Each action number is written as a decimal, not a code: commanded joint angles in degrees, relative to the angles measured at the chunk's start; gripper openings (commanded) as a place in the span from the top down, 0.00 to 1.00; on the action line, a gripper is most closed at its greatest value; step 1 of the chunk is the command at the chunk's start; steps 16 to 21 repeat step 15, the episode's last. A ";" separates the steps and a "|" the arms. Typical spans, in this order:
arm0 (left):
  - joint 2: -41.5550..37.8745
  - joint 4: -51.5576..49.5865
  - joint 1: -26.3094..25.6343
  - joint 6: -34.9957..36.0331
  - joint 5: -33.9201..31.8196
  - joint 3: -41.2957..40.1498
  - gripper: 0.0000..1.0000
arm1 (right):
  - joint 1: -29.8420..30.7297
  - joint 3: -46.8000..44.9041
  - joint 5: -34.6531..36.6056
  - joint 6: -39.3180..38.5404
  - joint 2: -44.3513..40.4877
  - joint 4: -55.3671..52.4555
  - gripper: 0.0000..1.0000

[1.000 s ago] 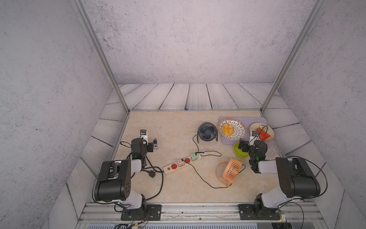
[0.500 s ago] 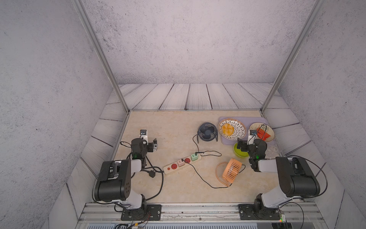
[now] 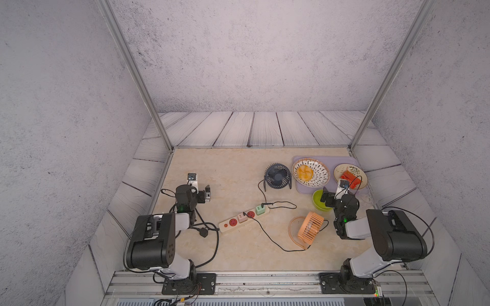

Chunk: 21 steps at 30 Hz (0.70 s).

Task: Plug the desk fan into the power strip
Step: Reset both arms

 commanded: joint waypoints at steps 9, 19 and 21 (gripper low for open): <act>0.01 0.06 -0.31 -0.52 -0.30 0.67 0.00 | -0.13 2.61 0.45 0.26 -0.61 -6.31 0.01; 0.01 0.05 -0.35 -0.51 -0.30 0.67 0.00 | -0.02 2.48 0.73 0.25 -0.68 -6.07 0.01; 0.01 0.05 -0.35 -0.51 -0.30 0.67 0.00 | -0.02 2.48 0.73 0.25 -0.68 -6.07 0.01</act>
